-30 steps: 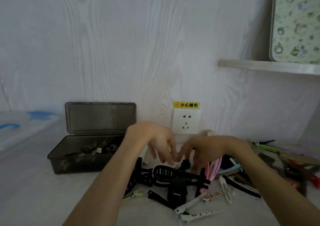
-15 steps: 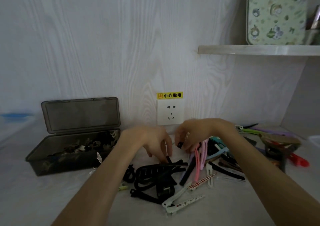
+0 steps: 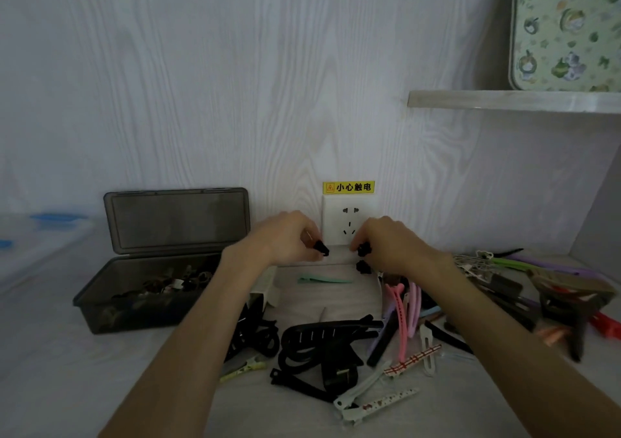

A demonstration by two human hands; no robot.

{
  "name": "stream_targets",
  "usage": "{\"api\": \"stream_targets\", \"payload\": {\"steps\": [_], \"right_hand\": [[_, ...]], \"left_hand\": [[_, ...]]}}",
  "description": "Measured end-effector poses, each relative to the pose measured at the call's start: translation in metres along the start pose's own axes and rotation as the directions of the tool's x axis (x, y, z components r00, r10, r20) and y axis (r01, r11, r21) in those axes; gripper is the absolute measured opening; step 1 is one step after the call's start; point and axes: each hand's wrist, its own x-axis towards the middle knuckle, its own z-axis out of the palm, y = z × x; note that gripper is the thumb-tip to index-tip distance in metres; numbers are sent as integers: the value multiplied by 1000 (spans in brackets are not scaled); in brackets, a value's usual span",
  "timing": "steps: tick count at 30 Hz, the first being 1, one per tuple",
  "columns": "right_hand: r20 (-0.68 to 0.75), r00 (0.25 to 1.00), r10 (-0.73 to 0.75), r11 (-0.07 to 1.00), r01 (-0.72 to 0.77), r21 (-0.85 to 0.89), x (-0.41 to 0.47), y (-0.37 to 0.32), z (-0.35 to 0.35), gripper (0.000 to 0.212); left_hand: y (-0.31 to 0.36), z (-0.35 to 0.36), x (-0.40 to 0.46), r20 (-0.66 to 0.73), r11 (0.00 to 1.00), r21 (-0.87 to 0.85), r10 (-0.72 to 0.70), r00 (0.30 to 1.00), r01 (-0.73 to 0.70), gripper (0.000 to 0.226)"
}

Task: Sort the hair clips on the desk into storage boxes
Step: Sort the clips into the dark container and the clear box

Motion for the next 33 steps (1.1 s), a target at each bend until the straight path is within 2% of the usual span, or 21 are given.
{"api": "stream_targets", "payload": {"steps": [4, 7, 10, 12, 14, 16, 18, 20, 22, 24, 25, 29, 33], "right_hand": [[52, 997, -63, 981, 71, -179, -3, -9, 21, 31], [62, 995, -75, 981, 85, -175, -3, -8, 25, 26], [122, 988, -93, 995, 97, -25, -2, -5, 14, 23], [128, 983, -132, 974, 104, 203, -1, -11, 4, 20], [53, 985, -164, 824, 107, 556, -4, -29, -3, 17], [-33, 980, -194, 639, 152, 754, -2, -53, -5, 15], [-78, 967, -242, 567, 206, 797, 3, -82, -1, 15], [-85, 958, -276, 568, 233, 790, 10, -108, 6, 22], [-23, 952, -306, 584, 207, 785, 14, -125, 9, 38], [39, 948, -315, 589, 163, 792, 14, -127, 6, 48], [41, 952, -304, 592, 155, 791, 12, -124, 2, 47], [-10, 974, -227, 652, 160, 741, -9, -76, -23, 24], [-93, 995, -36, 702, 92, 707, -40, -9, -41, 22]], "left_hand": [[-3, -1, 0, 72, 1000, 13, -17, 997, 16, 21], [-5, -22, -11, 157, 995, -85, -44, 987, 58, 25], [-14, -55, -32, 227, 981, -136, -108, 968, 142, 28], [-27, -77, -48, 234, 972, -125, -165, 958, 198, 22], [-41, -91, -61, 232, 960, -96, -237, 943, 264, 14], [-55, -102, -73, 211, 936, -75, -322, 923, 343, 8], [-68, -110, -82, 163, 904, -79, -405, 900, 421, 7], [-78, -114, -90, 128, 878, -91, -458, 880, 470, 12], [-81, -115, -95, 114, 866, -90, -482, 869, 492, 14], [-82, -113, -96, 104, 870, -67, -481, 871, 489, 20], [-82, -113, -96, 91, 875, -73, -471, 877, 478, 24], [-67, -112, -88, -23, 912, -200, -369, 929, 358, 27], [-23, -94, -62, -150, 975, -117, -207, 967, 191, 24]]}}
